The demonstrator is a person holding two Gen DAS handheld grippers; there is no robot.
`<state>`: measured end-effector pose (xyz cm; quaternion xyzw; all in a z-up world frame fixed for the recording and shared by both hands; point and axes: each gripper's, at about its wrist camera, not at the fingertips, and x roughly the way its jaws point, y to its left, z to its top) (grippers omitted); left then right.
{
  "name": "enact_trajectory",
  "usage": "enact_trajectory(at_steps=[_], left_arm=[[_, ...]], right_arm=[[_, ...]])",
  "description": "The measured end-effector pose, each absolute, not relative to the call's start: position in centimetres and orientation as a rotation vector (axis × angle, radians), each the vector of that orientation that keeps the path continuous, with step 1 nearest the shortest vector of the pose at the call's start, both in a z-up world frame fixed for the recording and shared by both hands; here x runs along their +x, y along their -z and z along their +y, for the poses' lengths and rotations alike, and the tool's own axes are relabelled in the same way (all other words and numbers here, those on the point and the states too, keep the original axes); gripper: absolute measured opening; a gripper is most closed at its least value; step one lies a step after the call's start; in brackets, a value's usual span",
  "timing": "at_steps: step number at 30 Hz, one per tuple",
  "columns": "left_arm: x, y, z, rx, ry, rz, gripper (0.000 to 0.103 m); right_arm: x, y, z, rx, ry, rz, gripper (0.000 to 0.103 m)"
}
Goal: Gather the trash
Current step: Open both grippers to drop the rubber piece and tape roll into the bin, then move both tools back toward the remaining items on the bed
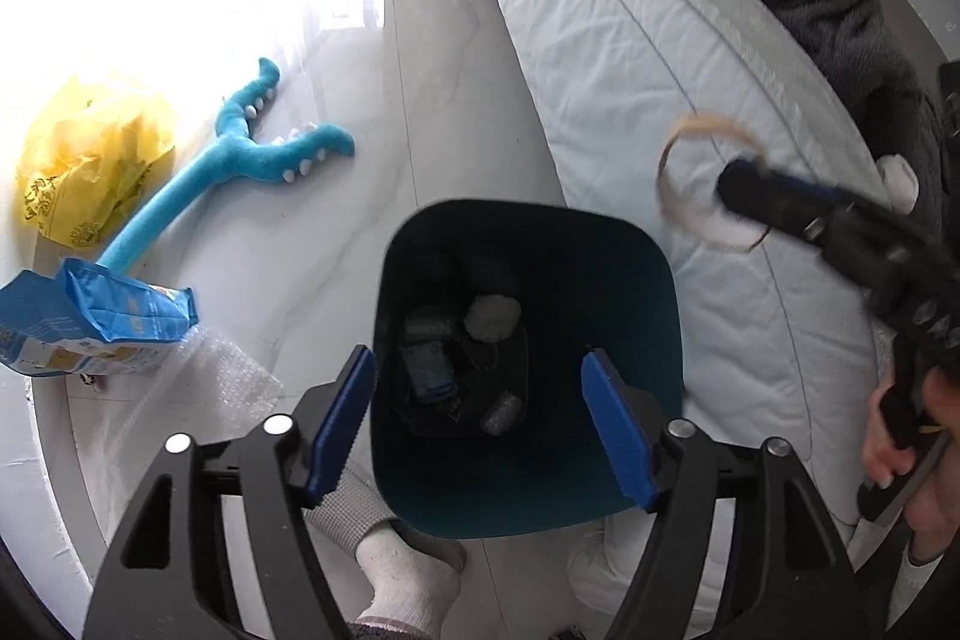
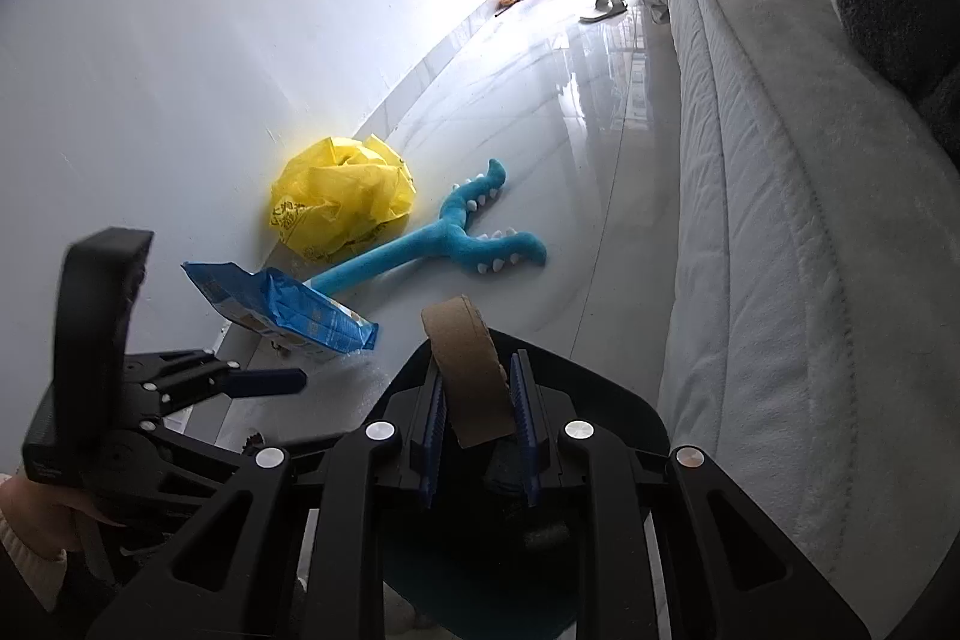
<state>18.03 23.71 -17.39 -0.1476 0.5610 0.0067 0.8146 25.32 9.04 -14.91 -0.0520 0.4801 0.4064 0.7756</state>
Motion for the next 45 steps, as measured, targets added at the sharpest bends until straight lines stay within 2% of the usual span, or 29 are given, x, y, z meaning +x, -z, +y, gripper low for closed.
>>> enact_trajectory(at_steps=[6,16,23,25,27,28,34,41,45], left_arm=[[17.5,14.6,24.0,-0.255,-0.026,1.079,0.088],[16.1,9.4,24.6,-0.231,-0.046,0.855,0.09],[15.8,6.8,24.5,-0.247,-0.052,0.78,0.09],[15.8,6.0,24.4,-0.249,-0.049,0.757,0.09],[15.8,5.2,24.0,-0.24,-0.048,0.729,0.091],[15.8,4.8,23.7,-0.231,-0.049,0.714,0.092],[15.8,2.6,21.9,-0.21,-0.037,0.642,0.093],[16.7,0.5,18.9,-0.195,-0.005,0.577,0.094],[17.4,0.1,16.9,-0.188,0.018,0.566,0.095]], right_arm=[[24.7,17.6,10.3,-0.161,-0.864,1.109,0.021],[23.9,21.0,11.8,-0.242,-0.848,1.194,0.021],[23.2,21.5,11.9,-0.276,-0.86,1.231,0.022],[22.9,21.3,11.6,-0.277,-0.859,1.235,0.025],[22.5,20.8,11.4,-0.281,-0.863,1.232,0.045],[22.3,20.4,11.3,-0.283,-0.862,1.219,0.047],[22.2,17.9,9.7,-0.246,-0.89,1.161,0.05],[22.6,13.2,6.4,-0.136,-0.936,1.042,0.061],[23.2,11.0,3.7,-0.105,-0.914,0.985,0.062]])
